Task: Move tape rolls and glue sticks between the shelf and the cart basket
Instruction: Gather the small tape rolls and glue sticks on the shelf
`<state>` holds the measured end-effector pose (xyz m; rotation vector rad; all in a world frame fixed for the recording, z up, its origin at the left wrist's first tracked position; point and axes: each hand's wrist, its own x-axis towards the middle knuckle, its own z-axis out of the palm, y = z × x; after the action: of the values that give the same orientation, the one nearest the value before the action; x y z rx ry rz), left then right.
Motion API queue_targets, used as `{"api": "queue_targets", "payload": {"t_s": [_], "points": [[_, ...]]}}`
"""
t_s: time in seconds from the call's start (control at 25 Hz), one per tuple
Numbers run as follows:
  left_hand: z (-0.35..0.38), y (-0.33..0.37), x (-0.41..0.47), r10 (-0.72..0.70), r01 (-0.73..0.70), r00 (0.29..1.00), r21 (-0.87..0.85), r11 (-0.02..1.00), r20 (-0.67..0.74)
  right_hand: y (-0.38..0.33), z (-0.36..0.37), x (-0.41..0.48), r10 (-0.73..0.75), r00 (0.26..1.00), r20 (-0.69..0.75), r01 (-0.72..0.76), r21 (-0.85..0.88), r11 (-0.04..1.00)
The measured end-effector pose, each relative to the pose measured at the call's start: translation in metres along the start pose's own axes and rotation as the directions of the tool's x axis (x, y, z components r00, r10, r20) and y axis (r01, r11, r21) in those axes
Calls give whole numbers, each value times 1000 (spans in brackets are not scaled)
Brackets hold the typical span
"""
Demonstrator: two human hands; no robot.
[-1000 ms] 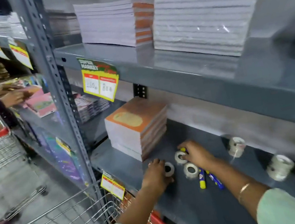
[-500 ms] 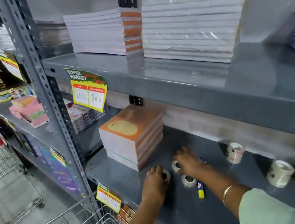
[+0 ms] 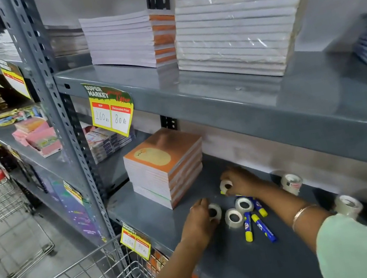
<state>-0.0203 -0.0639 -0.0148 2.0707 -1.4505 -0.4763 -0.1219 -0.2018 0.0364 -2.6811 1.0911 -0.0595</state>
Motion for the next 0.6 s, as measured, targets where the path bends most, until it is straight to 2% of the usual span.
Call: {"api": "queue_targets", "payload": {"t_s": [0.24, 0.6], "points": [[25, 25, 10, 30, -31, 995, 4, 1000, 97, 28, 4, -33, 23, 993, 114, -20, -23, 1000], [43, 32, 11, 67, -66, 990, -13, 998, 127, 26, 19, -39, 0, 994, 107, 8, -74, 997]]}}
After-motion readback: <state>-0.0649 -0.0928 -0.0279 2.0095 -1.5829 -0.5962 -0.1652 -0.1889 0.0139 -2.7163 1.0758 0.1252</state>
